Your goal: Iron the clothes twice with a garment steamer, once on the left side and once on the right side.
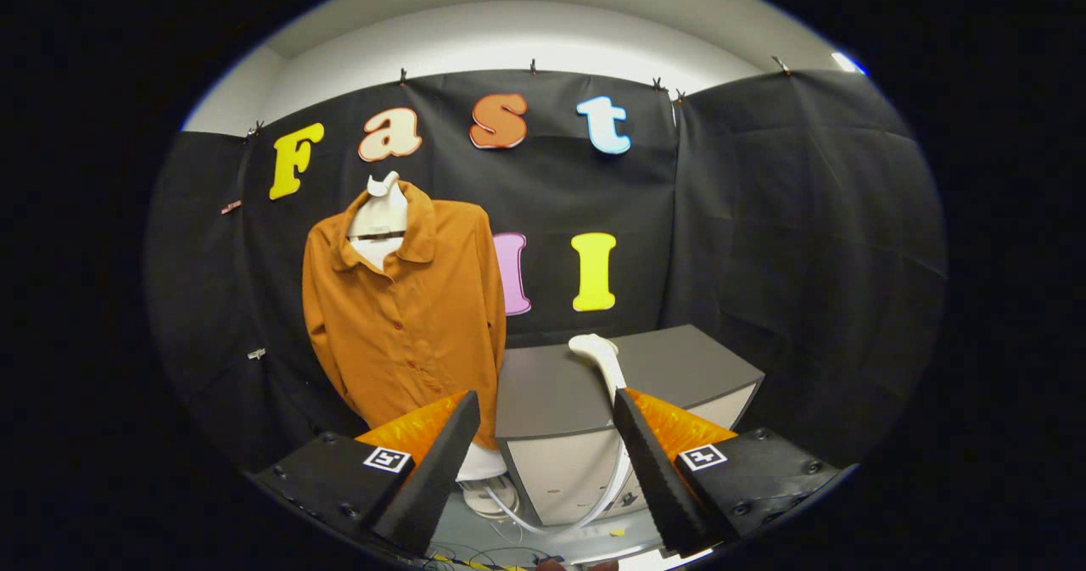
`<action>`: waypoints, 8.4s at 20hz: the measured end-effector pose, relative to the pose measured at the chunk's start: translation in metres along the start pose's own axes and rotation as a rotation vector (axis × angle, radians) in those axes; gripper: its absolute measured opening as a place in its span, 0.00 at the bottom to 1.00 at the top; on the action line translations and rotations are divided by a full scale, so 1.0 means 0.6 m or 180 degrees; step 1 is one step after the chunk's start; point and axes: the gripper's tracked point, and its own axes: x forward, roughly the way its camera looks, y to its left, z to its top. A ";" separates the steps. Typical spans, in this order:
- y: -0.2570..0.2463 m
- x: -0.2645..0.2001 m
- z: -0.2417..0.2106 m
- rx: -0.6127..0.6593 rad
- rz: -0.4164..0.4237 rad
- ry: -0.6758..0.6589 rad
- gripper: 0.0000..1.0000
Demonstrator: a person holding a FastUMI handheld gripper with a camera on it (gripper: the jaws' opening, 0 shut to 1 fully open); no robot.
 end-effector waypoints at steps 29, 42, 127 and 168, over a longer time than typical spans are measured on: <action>-0.168 0.362 -0.117 0.0080 0.0065 0.0661 0.24; 0.089 0.189 0.039 -0.0104 0.0194 -0.0551 0.24; 0.460 0.136 -0.151 -0.0724 0.0399 -0.0625 0.24; 0.525 0.330 -0.358 -0.1520 0.0346 -0.0043 0.24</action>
